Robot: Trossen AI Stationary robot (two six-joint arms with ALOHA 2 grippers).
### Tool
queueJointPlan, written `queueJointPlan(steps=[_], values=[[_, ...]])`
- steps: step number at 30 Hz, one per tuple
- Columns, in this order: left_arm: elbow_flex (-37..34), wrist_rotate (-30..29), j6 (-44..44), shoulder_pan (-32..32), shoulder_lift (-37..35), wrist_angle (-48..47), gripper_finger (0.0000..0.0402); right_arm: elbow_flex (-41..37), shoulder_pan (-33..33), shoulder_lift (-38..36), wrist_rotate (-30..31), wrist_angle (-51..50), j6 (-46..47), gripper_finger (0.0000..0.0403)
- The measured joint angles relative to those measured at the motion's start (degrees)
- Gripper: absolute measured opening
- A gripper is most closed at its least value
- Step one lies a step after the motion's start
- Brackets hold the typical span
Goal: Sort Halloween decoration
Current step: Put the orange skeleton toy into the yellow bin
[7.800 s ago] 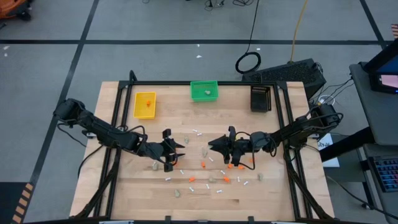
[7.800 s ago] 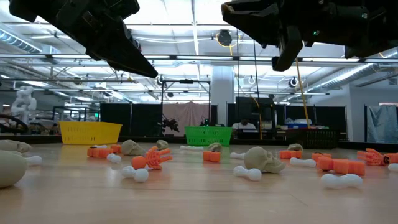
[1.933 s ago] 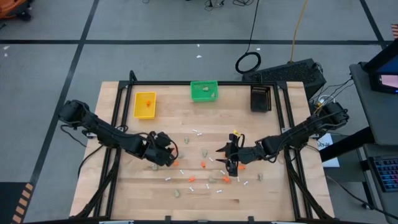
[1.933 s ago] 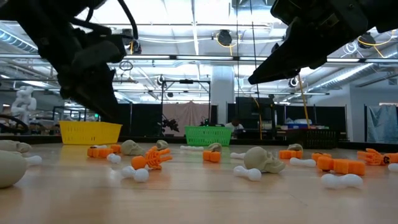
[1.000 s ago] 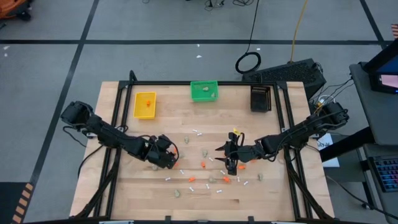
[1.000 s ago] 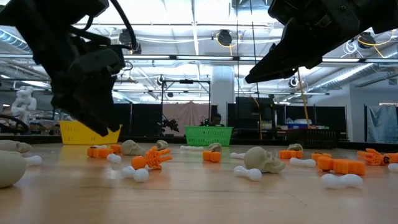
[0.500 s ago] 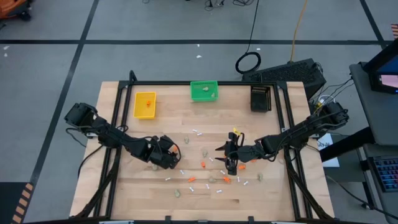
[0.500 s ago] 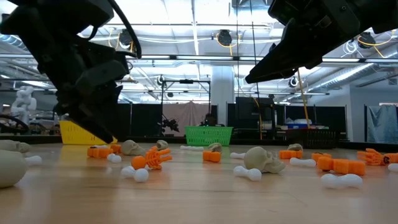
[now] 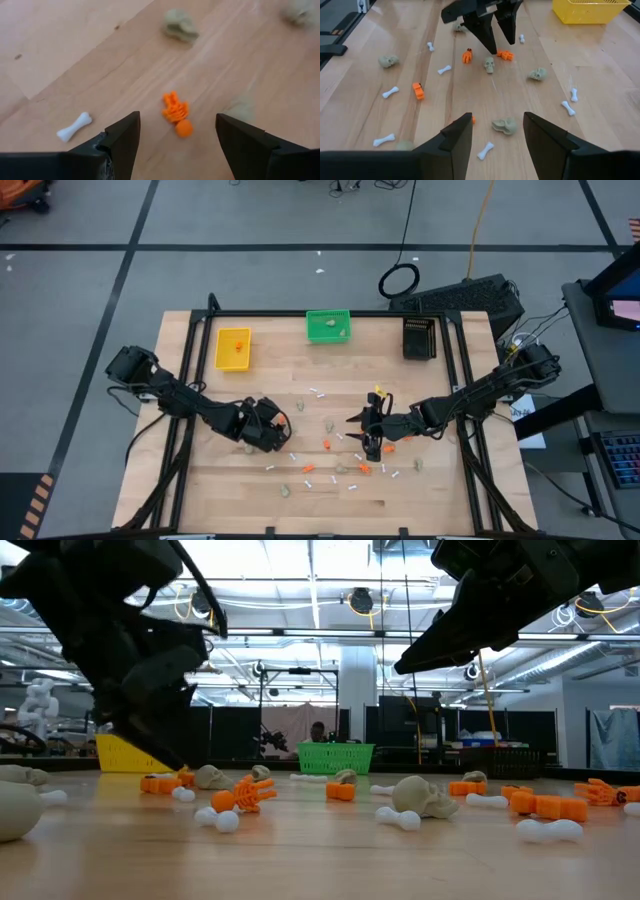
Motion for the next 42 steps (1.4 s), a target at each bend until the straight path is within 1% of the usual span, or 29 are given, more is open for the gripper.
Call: queueJointPlan(steps=[7, 16, 19, 23, 34, 39, 42], values=[[0.05, -0.02, 0.28, 0.18, 3.19, 0.69, 0.0257, 0.00, 0.02, 0.00, -0.02, -0.33, 0.00, 0.0162], [0.09, 0.24, 0.45, 1.09, 3.25, 0.77, 0.0257, 0.00, 0.02, 0.00, -0.02, -0.35, 0.00, 0.0162], [0.09, 0.24, 1.18, 1.09, 3.27, 0.72, 0.0247, 0.00, 0.02, 0.00, -0.02, -0.33, 0.00, 0.0162], [0.09, 0.22, 1.83, 1.14, 3.27, 0.61, 0.0213, 0.00, 0.02, 0.00, -0.02, -0.34, 0.00, 0.0162], [0.07, 0.28, 3.39, 1.18, 3.33, 0.77, 0.0092, 0.00, 0.02, 0.00, -0.02, -0.36, -0.02, 0.0162], [0.04, 0.43, 3.45, 1.17, 3.33, 0.75, 0.0052, 0.00, 0.02, 0.00, -0.02, -0.36, -0.53, 0.0162], [0.04, 0.48, 3.59, 1.14, 3.33, 0.77, 0.0035, 0.00, 0.02, 0.00, -0.02, -0.36, -1.04, 0.0162]])
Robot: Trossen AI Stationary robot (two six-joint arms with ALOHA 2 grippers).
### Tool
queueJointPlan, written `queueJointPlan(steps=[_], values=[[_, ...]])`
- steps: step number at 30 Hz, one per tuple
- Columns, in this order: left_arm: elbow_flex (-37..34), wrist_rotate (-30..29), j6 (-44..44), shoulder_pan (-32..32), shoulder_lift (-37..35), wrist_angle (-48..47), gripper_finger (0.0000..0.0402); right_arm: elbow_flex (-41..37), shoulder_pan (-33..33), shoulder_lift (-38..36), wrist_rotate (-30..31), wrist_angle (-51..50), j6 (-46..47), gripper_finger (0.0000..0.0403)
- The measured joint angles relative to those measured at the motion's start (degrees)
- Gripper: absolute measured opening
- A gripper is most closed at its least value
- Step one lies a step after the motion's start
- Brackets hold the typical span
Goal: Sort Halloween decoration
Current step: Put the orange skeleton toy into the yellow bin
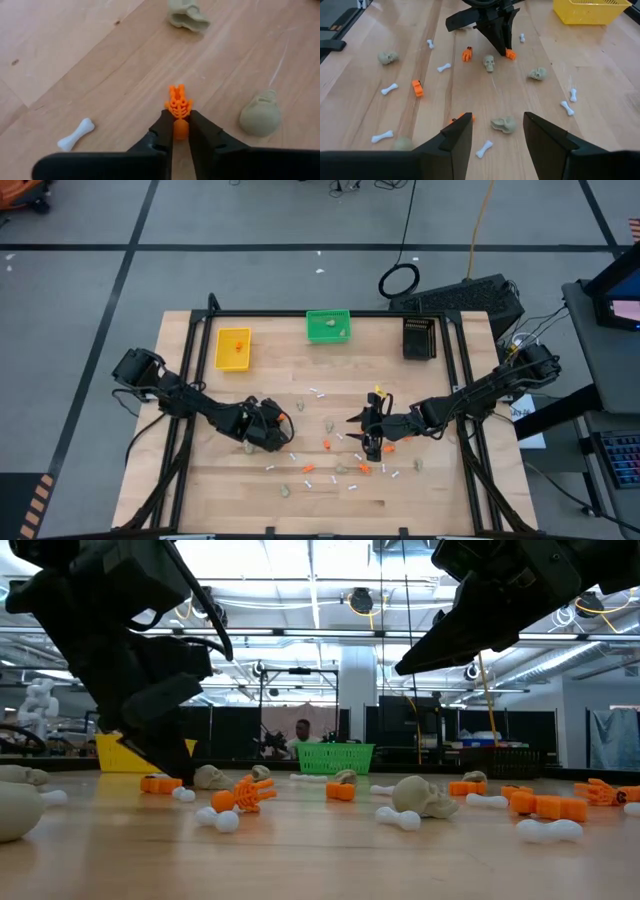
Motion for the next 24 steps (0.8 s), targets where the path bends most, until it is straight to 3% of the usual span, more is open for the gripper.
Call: queueJointPlan(steps=[8, 24], values=[[2.01, 0.37, 4.70, 0.25, 0.16, -0.90, 0.0027, 0.00, 0.00, 0.00, 0.00, -0.02, -0.01, 0.0162], [17.46, -2.20, 23.65, 3.74, 0.00, -8.25, 0.0026, 0.00, 0.00, 0.00, 0.15, 0.00, -0.23, 0.0162]])
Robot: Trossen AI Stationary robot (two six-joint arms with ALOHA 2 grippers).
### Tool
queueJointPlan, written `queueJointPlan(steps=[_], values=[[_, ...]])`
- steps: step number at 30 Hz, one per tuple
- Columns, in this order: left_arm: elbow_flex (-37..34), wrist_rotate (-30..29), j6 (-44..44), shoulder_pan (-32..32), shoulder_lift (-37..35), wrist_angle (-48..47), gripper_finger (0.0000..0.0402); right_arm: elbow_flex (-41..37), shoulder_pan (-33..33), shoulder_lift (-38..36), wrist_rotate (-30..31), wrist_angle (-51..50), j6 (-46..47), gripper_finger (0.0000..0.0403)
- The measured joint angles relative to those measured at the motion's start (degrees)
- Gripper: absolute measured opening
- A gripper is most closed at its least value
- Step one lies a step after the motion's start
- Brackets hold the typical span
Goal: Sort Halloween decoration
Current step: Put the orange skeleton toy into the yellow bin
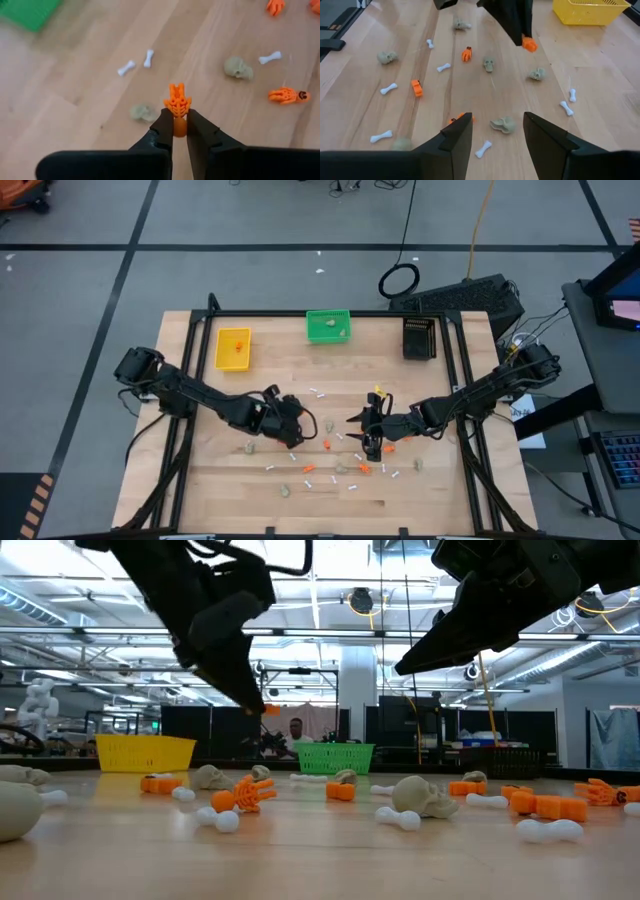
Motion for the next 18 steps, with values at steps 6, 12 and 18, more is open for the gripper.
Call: queueJointPlan(steps=[6, 12, 18], values=[[0.46, -5.00, 3.68, -2.12, -1.91, 2.21, 0.0026, 0.00, 0.00, -0.02, 0.10, 0.02, -0.22, 0.0162], [0.44, -9.43, 9.60, -5.67, -5.81, 3.58, 0.0026, 0.00, -0.09, 1.48, 0.13, 1.41, -0.30, 0.0162], [-0.47, -10.06, 13.93, -9.41, -11.05, 3.58, 0.0026, -0.02, -0.11, 2.91, 0.11, 4.03, -1.78, 0.0162]])
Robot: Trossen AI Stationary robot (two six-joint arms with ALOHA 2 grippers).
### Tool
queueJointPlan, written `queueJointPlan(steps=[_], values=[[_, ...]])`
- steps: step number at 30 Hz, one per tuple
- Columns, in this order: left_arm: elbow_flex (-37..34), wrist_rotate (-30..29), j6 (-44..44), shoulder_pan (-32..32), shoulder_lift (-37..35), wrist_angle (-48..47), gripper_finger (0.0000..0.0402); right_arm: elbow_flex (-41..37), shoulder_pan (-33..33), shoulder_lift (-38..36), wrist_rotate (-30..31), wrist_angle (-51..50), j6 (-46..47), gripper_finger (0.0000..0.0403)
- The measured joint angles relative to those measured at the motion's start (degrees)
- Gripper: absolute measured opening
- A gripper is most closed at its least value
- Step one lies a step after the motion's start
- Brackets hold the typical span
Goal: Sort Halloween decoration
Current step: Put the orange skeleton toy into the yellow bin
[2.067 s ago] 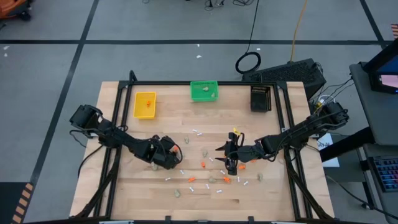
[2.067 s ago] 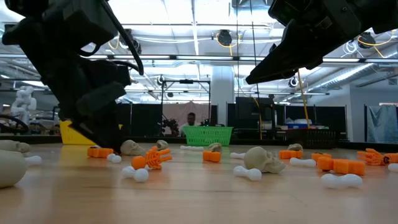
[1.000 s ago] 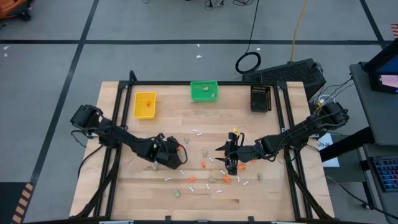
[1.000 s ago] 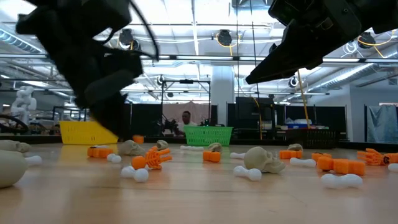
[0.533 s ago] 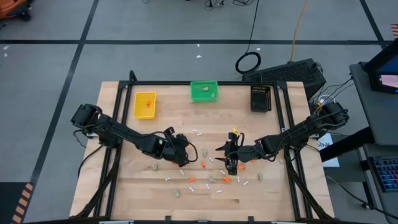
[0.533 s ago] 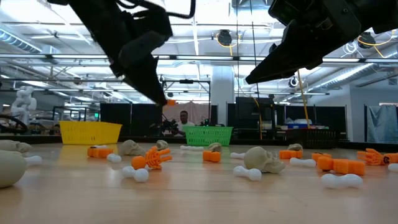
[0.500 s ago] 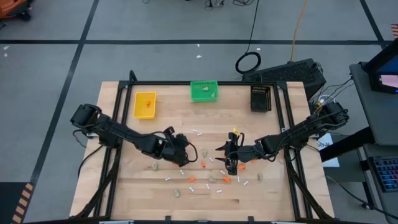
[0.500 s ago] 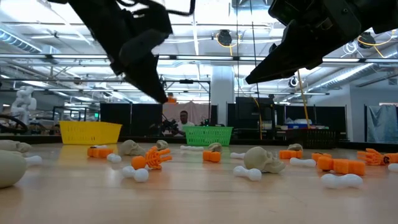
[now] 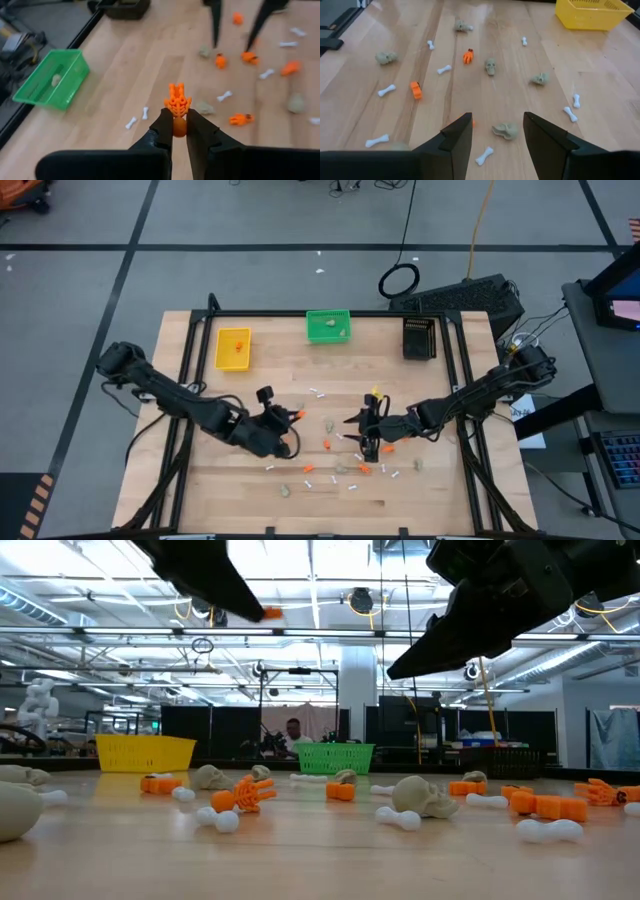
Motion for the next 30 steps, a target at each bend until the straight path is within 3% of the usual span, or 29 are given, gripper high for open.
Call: queueJointPlan(steps=[5, 16, 30], values=[[-4.28, -1.18, 0.62, -3.17, -3.83, 0.74, 0.0026, -0.01, 0.00, 0.11, -0.17, 1.62, -0.56, 0.0162], [-15.35, -0.98, 6.94, -6.83, -6.29, 26.56, 0.0028, 0.01, 0.00, 0.11, -0.22, 2.00, -0.58, 0.0162], [-15.47, 3.86, 12.90, -6.83, -6.29, 29.62, 0.0029, 0.01, 0.00, 0.11, -0.22, 2.50, -0.99, 0.0162]])
